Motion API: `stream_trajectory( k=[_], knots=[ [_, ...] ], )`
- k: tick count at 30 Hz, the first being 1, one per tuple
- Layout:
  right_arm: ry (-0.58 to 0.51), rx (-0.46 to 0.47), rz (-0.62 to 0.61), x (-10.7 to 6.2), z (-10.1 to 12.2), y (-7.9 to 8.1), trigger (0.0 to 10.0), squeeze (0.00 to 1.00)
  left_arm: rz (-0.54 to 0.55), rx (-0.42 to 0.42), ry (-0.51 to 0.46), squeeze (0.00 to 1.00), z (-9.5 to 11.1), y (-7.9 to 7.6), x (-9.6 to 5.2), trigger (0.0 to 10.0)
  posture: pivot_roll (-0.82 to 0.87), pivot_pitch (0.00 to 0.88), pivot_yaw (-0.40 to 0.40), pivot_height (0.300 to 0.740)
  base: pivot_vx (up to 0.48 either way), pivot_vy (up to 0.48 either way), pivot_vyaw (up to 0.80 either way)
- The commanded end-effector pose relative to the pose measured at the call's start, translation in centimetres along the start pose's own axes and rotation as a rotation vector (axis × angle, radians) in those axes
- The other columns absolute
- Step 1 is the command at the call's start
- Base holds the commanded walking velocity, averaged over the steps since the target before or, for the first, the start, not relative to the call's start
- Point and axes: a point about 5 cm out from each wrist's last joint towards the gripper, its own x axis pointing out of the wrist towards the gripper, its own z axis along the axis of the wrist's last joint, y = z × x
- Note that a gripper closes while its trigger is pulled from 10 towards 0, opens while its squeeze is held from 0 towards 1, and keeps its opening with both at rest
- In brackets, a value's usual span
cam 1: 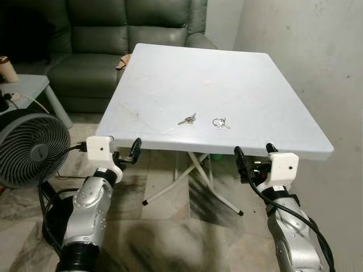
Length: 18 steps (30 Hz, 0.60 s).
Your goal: Hang keys on a hook
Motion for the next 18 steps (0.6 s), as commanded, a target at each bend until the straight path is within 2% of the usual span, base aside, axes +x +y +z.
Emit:
stream_trajectory(
  k=[1,7,18],
  knots=[
    [0.004,0.001,0.005,0.3,0.1,-0.1,10.0,0.0,0.001,0.004,-0.012,0.0,0.6,0.1,0.1,10.0,0.11,0.002,-0.066,0.74,0.0,0.0,0.0],
    [-0.003,0.0,-0.007,0.2,0.2,-0.2,10.0,0.0,0.001,-0.004,-0.015,0.0,0.9,0.0,0.8,10.0,0.11,0.001,-0.059,0.74,0.0,0.0,0.0],
    [-0.013,0.002,-0.048,-0.3,0.2,-0.8,10.0,0.0,-0.045,-0.004,-0.009,0.0,1.1,-1.1,1.8,10.0,0.06,0.0,-0.026,0.74,0.0,0.0,0.0]
  ],
)
